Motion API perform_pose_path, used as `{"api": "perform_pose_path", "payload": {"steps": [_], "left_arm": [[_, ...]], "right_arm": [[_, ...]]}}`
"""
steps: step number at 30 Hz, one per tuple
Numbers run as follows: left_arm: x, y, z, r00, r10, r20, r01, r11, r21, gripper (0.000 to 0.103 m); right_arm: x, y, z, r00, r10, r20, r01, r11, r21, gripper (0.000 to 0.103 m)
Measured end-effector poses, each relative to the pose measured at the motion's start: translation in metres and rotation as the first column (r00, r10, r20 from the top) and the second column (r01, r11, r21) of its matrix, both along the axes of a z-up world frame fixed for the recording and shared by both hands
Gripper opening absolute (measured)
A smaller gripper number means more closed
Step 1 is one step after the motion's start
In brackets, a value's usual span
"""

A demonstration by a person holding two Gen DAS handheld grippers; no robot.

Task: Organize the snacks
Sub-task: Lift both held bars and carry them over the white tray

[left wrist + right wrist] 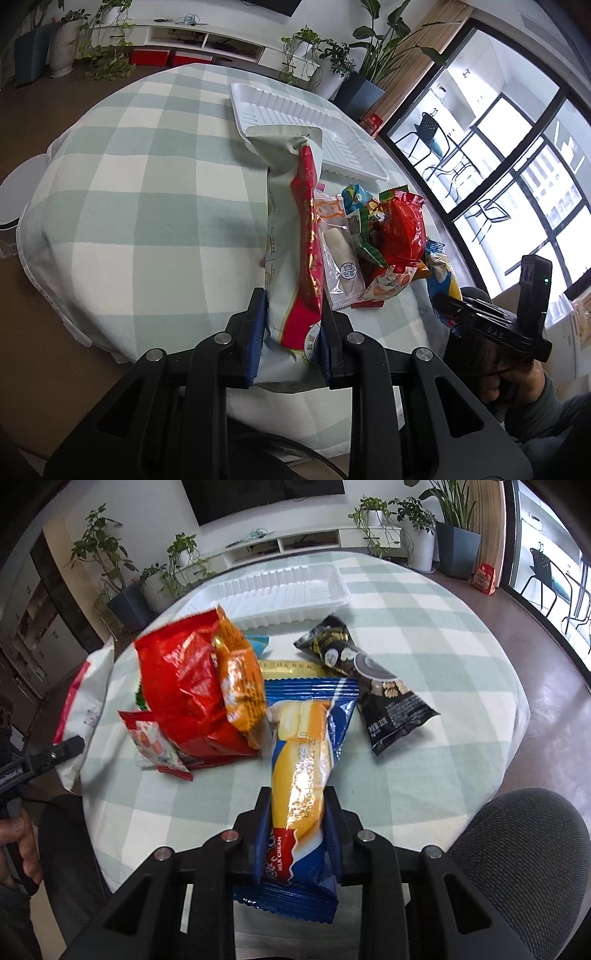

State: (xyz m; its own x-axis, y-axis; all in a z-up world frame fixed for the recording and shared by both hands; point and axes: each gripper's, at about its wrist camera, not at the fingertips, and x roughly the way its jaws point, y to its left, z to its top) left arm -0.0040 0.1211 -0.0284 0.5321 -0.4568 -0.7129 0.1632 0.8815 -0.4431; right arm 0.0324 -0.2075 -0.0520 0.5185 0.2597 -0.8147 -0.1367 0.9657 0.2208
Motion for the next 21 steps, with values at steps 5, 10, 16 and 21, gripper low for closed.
{"api": "perform_pose_path", "payload": {"steps": [5,10,16,21], "left_arm": [[0.003,0.007,0.011,1.0,0.004,0.021,-0.003,0.999,-0.044,0.022],[0.023,0.015,0.04,0.997,0.008,0.08,-0.004,0.999,-0.051,0.022],[0.083,0.026,0.077,0.989,0.008,0.146,-0.004,1.0,-0.023,0.022],[0.158,0.01,0.097,0.987,-0.049,0.154,0.042,0.998,0.047,0.022]], "right_arm": [[-0.003,-0.011,0.025,0.998,-0.013,0.066,0.008,0.997,0.073,0.028],[0.02,-0.04,0.051,0.987,-0.068,0.143,0.056,0.995,0.084,0.028],[0.084,-0.097,0.089,0.96,-0.168,0.222,0.152,0.984,0.089,0.028],[0.152,-0.1,0.113,0.962,-0.136,0.238,0.112,0.987,0.111,0.028]]}}
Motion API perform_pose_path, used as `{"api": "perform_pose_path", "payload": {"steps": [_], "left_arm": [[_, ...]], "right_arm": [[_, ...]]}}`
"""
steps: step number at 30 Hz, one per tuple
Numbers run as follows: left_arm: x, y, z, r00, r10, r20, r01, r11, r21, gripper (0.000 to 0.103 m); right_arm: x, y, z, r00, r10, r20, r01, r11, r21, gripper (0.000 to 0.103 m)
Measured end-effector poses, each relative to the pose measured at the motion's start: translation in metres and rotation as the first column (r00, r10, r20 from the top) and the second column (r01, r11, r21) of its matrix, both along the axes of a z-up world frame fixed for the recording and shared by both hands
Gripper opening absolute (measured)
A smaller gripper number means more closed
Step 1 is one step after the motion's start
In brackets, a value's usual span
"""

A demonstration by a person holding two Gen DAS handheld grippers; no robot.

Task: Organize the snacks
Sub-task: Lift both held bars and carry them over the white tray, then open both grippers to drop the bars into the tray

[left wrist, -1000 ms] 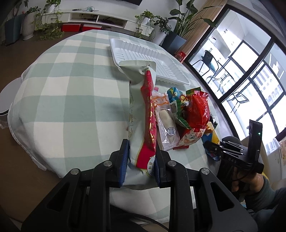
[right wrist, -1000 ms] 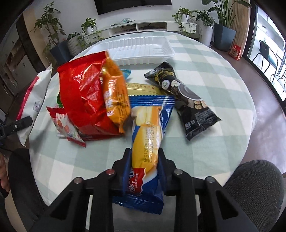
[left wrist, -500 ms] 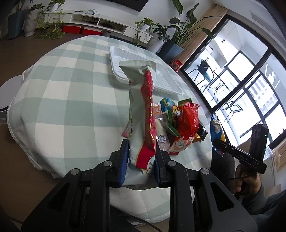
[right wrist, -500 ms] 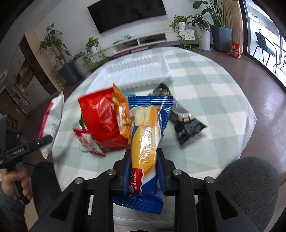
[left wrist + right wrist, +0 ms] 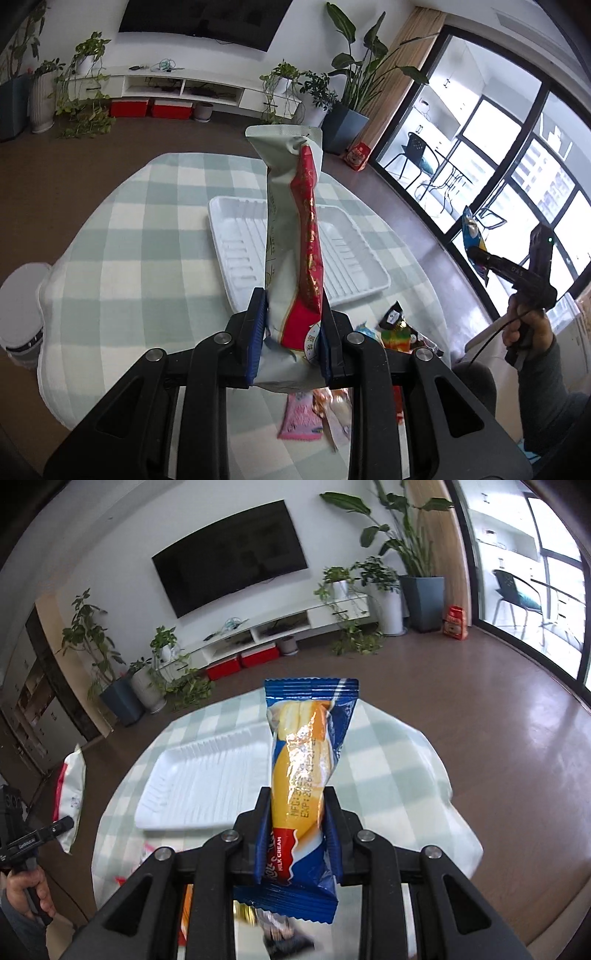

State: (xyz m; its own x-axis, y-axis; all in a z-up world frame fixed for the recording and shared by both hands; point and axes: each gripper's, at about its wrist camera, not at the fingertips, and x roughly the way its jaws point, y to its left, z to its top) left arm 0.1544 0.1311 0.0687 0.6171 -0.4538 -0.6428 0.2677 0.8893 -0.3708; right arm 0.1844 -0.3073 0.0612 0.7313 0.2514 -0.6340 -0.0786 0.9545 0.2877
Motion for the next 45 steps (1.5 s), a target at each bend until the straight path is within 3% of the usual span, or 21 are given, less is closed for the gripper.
{"api": "perform_pose_path", "payload": {"steps": [4,8,17,29,39,42,43,45], "left_arm": [[0.057,-0.019,-0.001,1.0,-0.016,-0.01,0.017,1.0,0.025,0.022],[0.097,-0.043,-0.026,0.998,-0.031,-0.061,0.034,0.998,0.052,0.022],[0.152,-0.07,-0.077,0.99,-0.017,-0.142,0.033,0.993,0.111,0.022],[0.168,-0.084,-0.122,0.98,-0.015,-0.197,0.049,0.984,0.173,0.023],[0.156,-0.088,-0.123,0.985,-0.001,-0.175,0.036,0.98,0.197,0.025],[0.148,-0.087,-0.12,0.986,0.002,-0.168,0.031,0.981,0.193,0.034],[0.147,-0.087,-0.119,0.987,0.008,-0.16,0.023,0.98,0.197,0.047],[0.143,-0.085,-0.114,0.99,0.013,-0.139,0.014,0.982,0.19,0.056]], "right_arm": [[0.051,0.038,0.002,0.992,0.124,-0.025,-0.125,0.992,-0.017,0.028],[0.096,0.079,-0.025,0.97,0.218,-0.104,-0.223,0.974,-0.043,0.028],[0.143,0.123,-0.08,0.93,0.287,-0.231,-0.317,0.943,-0.103,0.028],[0.16,0.13,-0.129,0.902,0.271,-0.337,-0.331,0.935,-0.132,0.028],[0.157,0.132,-0.134,0.904,0.277,-0.325,-0.335,0.932,-0.139,0.029],[0.155,0.132,-0.134,0.906,0.276,-0.322,-0.339,0.927,-0.158,0.037],[0.155,0.132,-0.133,0.906,0.273,-0.322,-0.338,0.927,-0.165,0.043],[0.154,0.132,-0.132,0.906,0.274,-0.321,-0.34,0.925,-0.169,0.048]]}}
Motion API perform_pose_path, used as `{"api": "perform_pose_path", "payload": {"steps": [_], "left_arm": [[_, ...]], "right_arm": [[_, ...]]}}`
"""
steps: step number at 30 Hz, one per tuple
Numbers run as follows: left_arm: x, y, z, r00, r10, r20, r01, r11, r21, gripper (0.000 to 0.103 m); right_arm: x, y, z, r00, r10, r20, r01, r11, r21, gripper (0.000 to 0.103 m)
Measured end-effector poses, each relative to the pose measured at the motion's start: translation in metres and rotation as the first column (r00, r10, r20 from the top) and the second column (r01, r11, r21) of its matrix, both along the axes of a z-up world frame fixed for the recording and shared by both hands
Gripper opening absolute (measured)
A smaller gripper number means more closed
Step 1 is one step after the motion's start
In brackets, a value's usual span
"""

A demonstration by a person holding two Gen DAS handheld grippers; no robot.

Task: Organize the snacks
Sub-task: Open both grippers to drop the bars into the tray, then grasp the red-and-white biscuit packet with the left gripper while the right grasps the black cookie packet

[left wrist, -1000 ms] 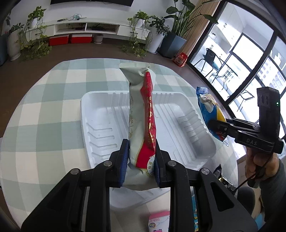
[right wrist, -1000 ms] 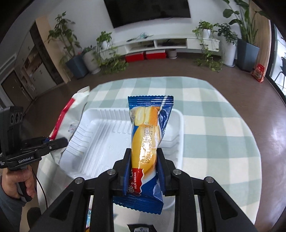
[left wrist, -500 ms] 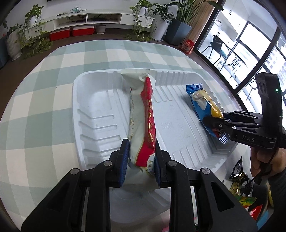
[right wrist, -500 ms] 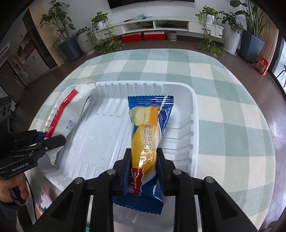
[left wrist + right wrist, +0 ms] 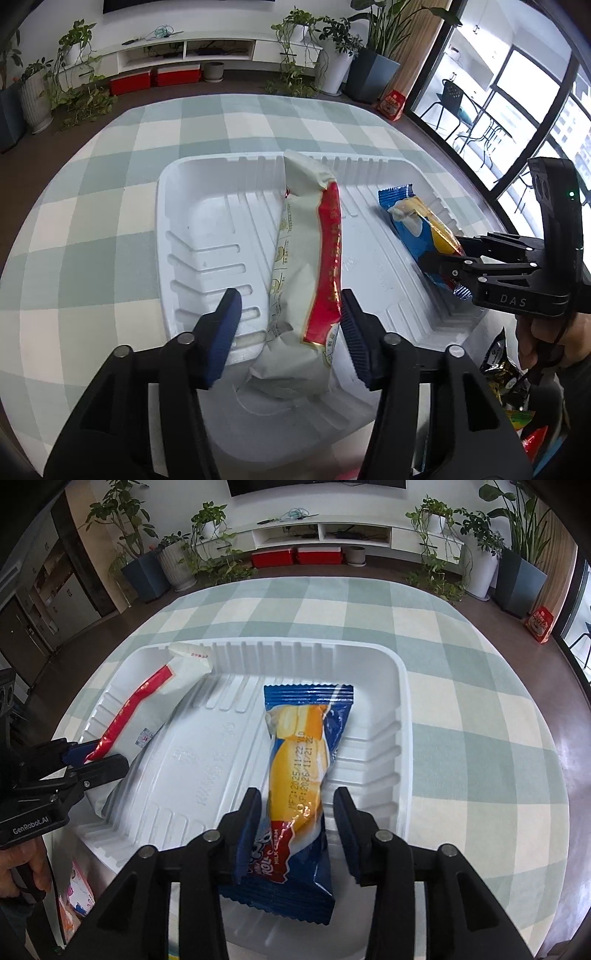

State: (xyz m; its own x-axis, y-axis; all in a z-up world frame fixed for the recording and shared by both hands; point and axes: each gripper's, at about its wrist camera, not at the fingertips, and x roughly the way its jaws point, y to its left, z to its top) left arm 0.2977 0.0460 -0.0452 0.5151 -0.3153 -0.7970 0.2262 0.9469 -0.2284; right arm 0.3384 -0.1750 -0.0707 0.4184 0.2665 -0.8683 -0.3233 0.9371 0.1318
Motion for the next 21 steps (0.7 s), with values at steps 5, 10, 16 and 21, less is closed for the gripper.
{"api": "perform_pose_path", "payload": {"steps": [5,10,16,21], "left_arm": [[-0.009,0.003,0.016,0.999,0.014,0.038,-0.014,1.0,-0.006,0.066],[-0.038,0.016,0.041,0.993,0.045,0.105,-0.04,0.998,-0.045,0.08],[-0.112,0.035,0.074,0.948,0.105,0.301,-0.081,0.993,-0.091,0.103],[-0.172,0.04,0.079,0.948,0.147,0.283,-0.116,0.986,-0.123,0.103]], "right_arm": [[-0.003,-0.003,0.01,1.0,0.004,0.025,-0.004,1.0,-0.003,0.058],[-0.018,-0.014,0.041,0.996,-0.014,0.086,0.013,1.0,0.021,0.068],[-0.074,-0.043,0.105,0.968,-0.07,0.243,0.028,0.985,0.172,0.096],[-0.149,-0.071,0.132,0.935,-0.128,0.33,0.022,0.952,0.305,0.103]]}}
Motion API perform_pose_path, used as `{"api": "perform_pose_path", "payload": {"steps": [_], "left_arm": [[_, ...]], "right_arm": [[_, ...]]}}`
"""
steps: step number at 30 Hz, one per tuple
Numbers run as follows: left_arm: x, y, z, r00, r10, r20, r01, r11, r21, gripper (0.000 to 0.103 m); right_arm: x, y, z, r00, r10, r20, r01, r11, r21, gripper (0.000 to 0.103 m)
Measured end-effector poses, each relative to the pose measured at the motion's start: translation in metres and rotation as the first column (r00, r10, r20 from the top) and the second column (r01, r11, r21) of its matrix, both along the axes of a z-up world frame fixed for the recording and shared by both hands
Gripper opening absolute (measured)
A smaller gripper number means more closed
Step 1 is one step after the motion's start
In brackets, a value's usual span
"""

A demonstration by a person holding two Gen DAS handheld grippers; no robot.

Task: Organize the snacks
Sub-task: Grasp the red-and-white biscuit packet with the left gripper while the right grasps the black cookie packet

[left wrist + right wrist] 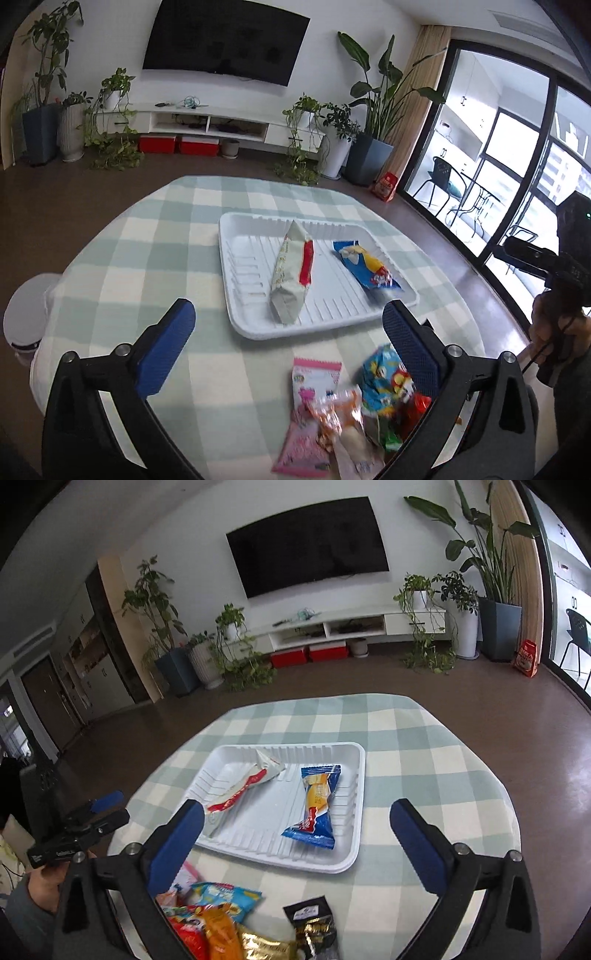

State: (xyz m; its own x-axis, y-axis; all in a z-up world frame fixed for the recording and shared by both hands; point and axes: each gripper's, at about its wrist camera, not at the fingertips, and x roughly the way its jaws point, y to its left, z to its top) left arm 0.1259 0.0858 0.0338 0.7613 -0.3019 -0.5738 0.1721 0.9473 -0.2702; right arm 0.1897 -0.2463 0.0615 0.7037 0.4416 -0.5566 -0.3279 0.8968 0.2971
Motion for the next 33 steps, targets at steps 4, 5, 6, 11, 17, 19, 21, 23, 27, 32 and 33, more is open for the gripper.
{"api": "perform_pose_path", "payload": {"steps": [4,5,6,11,17,19,21,23,27,32,33], "left_arm": [[-0.048,0.0,-0.014,0.994,0.072,-0.088,-0.076,0.996,-0.036,0.103],[-0.055,-0.001,-0.019,0.989,0.093,-0.117,-0.098,0.994,-0.041,0.103],[-0.062,-0.001,-0.025,0.984,0.104,-0.143,-0.112,0.993,-0.046,0.103],[-0.102,-0.024,-0.046,0.986,0.065,-0.156,-0.07,0.997,-0.028,0.103],[-0.11,-0.052,-0.05,0.988,-0.025,-0.154,0.018,0.999,-0.047,0.099],[-0.112,-0.064,-0.042,0.99,-0.053,-0.131,0.05,0.998,-0.023,0.099],[-0.11,-0.073,-0.038,0.989,-0.075,-0.126,0.076,0.997,-0.001,0.099],[-0.113,-0.082,-0.037,0.988,-0.089,-0.127,0.092,0.995,0.022,0.098],[-0.119,-0.101,-0.042,0.987,-0.103,-0.122,0.114,0.99,0.086,0.091],[-0.119,-0.117,-0.056,0.987,-0.087,-0.133,0.105,0.986,0.13,0.079],[-0.119,-0.119,-0.059,0.988,-0.084,-0.131,0.102,0.985,0.137,0.078]], "right_arm": [[-0.057,-0.013,-0.013,1.0,-0.026,-0.013,0.026,0.998,0.061,0.103],[-0.069,-0.014,-0.018,0.999,-0.038,-0.023,0.04,0.997,0.063,0.103],[-0.082,-0.015,-0.024,0.998,-0.056,-0.033,0.058,0.997,0.057,0.103],[-0.122,-0.03,-0.05,0.985,-0.142,-0.099,0.154,0.979,0.129,0.103],[-0.135,-0.041,-0.063,0.975,-0.162,-0.152,0.188,0.965,0.18,0.099],[-0.138,-0.039,-0.064,0.975,-0.167,-0.149,0.189,0.97,0.15,0.095],[-0.141,-0.033,-0.065,0.977,-0.157,-0.147,0.175,0.977,0.121,0.09],[-0.14,-0.027,-0.067,0.978,-0.143,-0.15,0.158,0.983,0.096,0.086],[-0.145,-0.017,-0.067,0.983,-0.145,-0.11,0.148,0.989,0.021,0.08],[-0.145,-0.012,-0.068,0.985,-0.152,-0.083,0.151,0.988,-0.011,0.078],[-0.144,-0.012,-0.069,0.985,-0.15,-0.087,0.15,0.989,-0.011,0.078]]}}
